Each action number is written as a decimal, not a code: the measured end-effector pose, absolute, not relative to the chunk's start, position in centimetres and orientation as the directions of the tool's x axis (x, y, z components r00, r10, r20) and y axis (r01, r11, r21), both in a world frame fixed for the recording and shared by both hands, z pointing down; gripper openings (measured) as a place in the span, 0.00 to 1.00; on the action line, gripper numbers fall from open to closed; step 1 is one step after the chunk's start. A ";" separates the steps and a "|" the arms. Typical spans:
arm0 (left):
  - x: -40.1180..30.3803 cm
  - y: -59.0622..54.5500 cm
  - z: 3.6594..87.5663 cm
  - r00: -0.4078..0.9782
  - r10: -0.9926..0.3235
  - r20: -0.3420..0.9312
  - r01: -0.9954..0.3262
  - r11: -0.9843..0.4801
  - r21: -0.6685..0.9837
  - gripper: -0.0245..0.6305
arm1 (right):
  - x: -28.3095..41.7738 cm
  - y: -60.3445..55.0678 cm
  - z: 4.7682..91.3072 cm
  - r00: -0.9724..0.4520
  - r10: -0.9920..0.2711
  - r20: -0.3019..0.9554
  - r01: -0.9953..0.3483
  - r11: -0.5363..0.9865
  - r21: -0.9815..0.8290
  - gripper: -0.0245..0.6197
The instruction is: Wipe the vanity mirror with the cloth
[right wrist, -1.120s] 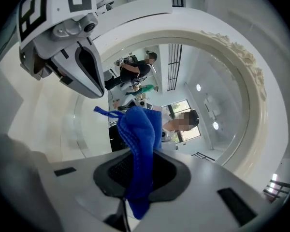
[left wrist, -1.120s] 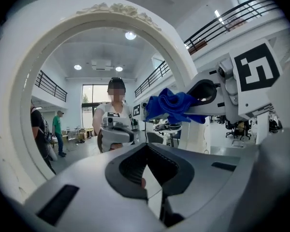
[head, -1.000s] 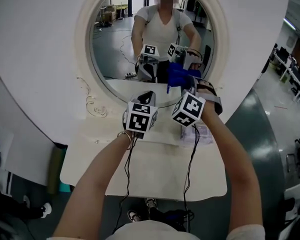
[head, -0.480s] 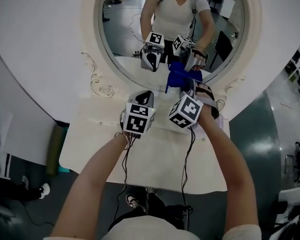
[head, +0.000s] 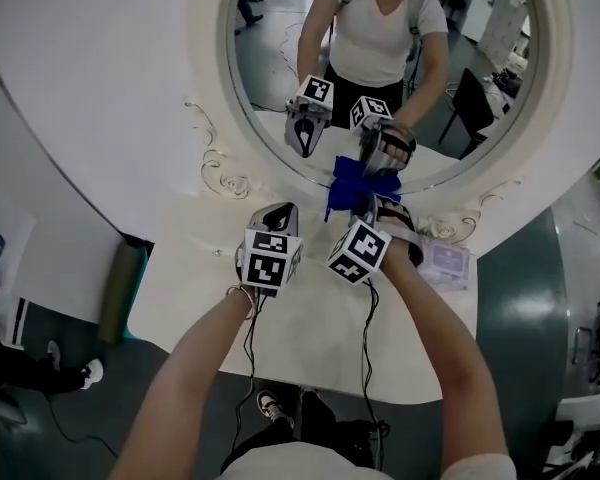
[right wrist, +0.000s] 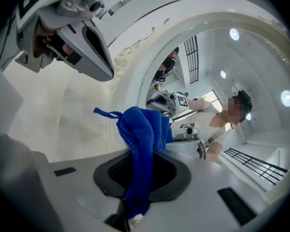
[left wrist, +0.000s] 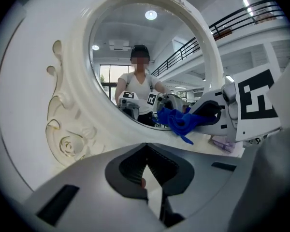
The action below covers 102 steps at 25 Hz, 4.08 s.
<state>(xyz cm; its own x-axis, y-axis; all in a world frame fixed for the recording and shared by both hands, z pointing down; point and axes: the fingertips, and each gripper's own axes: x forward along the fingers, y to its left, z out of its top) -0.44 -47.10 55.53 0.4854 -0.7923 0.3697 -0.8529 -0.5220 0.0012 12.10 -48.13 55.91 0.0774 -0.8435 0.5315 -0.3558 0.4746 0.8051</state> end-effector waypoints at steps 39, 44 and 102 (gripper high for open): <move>-5.7 -37.3 42.9 0.448 -0.890 0.091 -0.892 -0.437 0.115 0.05 | 6.8 -36.0 39.3 -0.123 -0.982 0.143 -0.839 0.180 0.513 0.14; -6.0 -34.5 43.4 0.445 -0.892 0.080 -0.893 -0.434 0.121 0.04 | 8.3 -33.2 39.7 -0.089 -0.993 0.077 -0.940 0.109 0.323 0.14; -1.6 -15.1 51.3 0.464 -0.849 0.251 -0.878 -0.406 0.252 0.05 | 21.4 -9.7 49.6 0.016 -0.983 0.181 -0.978 -0.054 -0.203 0.14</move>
<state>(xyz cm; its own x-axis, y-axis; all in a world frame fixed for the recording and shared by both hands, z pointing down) -1.65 -15.06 51.29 0.4644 -0.8494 0.2507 -0.8784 -0.4057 0.2525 21.42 -9.72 49.65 0.0163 -0.9833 0.1814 -0.9776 -0.0538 -0.2033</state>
